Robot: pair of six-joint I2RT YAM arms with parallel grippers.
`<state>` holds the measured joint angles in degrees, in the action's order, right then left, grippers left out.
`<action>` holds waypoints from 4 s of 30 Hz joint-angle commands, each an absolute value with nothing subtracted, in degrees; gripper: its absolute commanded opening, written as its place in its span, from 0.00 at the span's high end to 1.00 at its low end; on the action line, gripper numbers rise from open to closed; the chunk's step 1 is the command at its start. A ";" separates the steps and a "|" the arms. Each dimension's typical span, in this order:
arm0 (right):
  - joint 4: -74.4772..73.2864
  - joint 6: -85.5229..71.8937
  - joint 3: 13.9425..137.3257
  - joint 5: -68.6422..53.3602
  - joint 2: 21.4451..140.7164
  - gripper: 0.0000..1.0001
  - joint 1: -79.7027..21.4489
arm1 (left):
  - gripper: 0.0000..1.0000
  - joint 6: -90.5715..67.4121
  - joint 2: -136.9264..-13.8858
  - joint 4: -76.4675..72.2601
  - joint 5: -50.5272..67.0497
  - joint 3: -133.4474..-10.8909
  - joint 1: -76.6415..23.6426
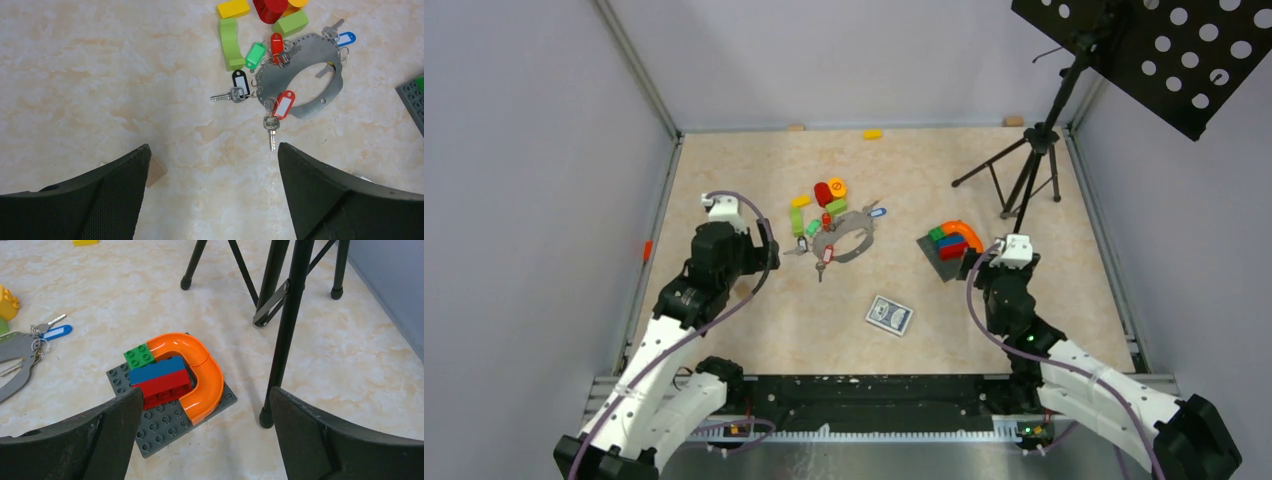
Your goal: Remove the keys from the keyring
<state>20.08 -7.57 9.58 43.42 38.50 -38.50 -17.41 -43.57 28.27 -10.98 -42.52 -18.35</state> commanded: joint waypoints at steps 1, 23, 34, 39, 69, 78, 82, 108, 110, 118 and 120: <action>19.87 -8.07 11.01 43.48 36.31 0.04 -38.91 | 0.02 -17.16 -42.45 26.61 -12.14 -43.20 -18.19; -3.92 -23.49 20.22 44.80 32.35 0.01 -38.83 | 0.02 -19.81 -44.39 27.81 -13.79 -42.55 -18.19; -29.54 -28.67 38.70 32.36 45.87 0.02 -38.87 | 0.02 -16.70 -46.87 28.28 -5.91 -44.32 -18.14; -30.94 -28.16 42.63 27.26 47.20 0.03 -38.89 | 0.02 -15.29 -48.64 27.49 -2.03 -45.45 -18.15; -32.80 -31.50 39.13 26.77 42.73 0.06 -38.89 | 0.27 -20.45 -91.74 21.47 -13.27 -67.37 -29.74; -32.80 -31.25 38.45 27.13 42.19 0.06 -38.85 | 0.39 -20.57 -101.23 19.84 -9.70 -72.73 -28.58; -32.49 -31.31 38.06 27.00 41.91 0.06 -38.85 | 0.43 -20.57 -104.52 18.95 -8.68 -74.56 -26.91; -32.40 -30.74 38.01 26.42 41.67 0.06 -38.89 | 0.50 -20.09 -116.52 13.74 -4.04 -79.90 -23.52; -32.37 -30.61 38.05 26.38 41.67 0.06 -38.87 | 0.53 -20.08 -116.71 13.56 -4.22 -79.37 -23.24; -32.20 -30.65 37.88 26.37 41.66 0.06 -38.83 | 0.77 -20.07 -115.75 12.40 -4.02 -76.33 -21.91; -32.17 -30.67 37.88 26.37 41.66 0.06 -38.91 | 0.88 -19.68 -115.09 12.39 -4.20 -76.03 -21.77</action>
<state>-33.87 -31.11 38.24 26.50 42.41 -38.50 -20.80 -115.42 12.60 -3.42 -78.04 -22.61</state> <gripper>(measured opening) 0.940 0.200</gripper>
